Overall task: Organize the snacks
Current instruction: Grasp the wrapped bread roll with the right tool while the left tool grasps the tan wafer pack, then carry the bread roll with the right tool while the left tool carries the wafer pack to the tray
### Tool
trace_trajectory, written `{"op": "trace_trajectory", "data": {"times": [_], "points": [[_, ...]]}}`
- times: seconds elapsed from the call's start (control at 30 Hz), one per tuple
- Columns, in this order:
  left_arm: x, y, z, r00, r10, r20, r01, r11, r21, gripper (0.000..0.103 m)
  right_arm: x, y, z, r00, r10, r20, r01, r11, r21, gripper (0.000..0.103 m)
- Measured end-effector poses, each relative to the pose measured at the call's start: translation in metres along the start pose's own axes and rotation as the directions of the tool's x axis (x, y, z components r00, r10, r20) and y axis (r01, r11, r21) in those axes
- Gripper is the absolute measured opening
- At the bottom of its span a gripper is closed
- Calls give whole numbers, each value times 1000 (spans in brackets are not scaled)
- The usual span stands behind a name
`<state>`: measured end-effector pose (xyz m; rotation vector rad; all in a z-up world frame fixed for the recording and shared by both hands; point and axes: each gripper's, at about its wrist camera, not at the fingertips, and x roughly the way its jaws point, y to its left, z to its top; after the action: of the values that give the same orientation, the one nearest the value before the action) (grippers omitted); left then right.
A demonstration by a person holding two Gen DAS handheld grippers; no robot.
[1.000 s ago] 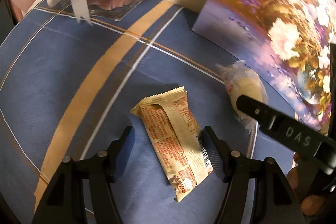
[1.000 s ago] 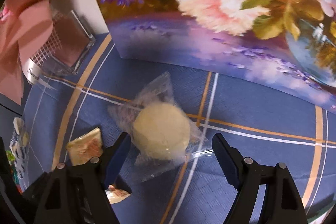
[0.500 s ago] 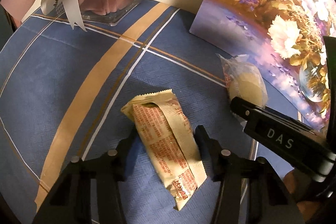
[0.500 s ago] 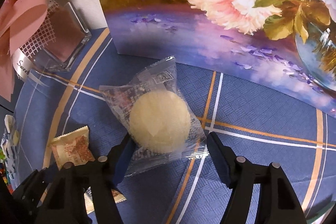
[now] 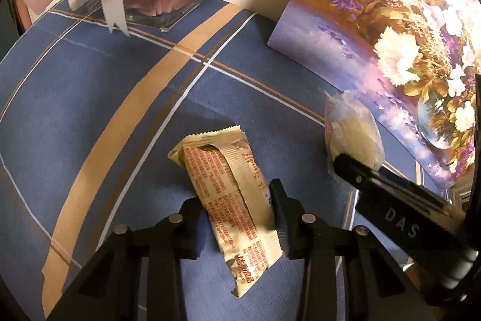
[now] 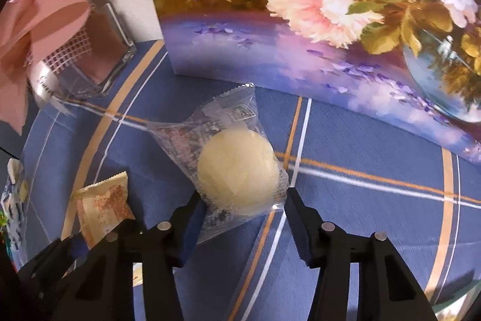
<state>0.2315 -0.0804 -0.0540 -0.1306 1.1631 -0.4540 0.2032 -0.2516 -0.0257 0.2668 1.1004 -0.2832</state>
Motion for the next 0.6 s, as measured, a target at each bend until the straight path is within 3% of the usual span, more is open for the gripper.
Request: {"op": "trace_trajectory", "data": {"times": [0.27,0.6], "points": [[-24,10,-21,1000,-3,-15,2,998,-56,37,-27,-4,-37,1000,3,-23,-3,1000,15,53],[-75,22,-58,999,-33,-12,31,994,-105,37,-82,-11,-108,1000,16,-9,-15,997,72,53]]}}
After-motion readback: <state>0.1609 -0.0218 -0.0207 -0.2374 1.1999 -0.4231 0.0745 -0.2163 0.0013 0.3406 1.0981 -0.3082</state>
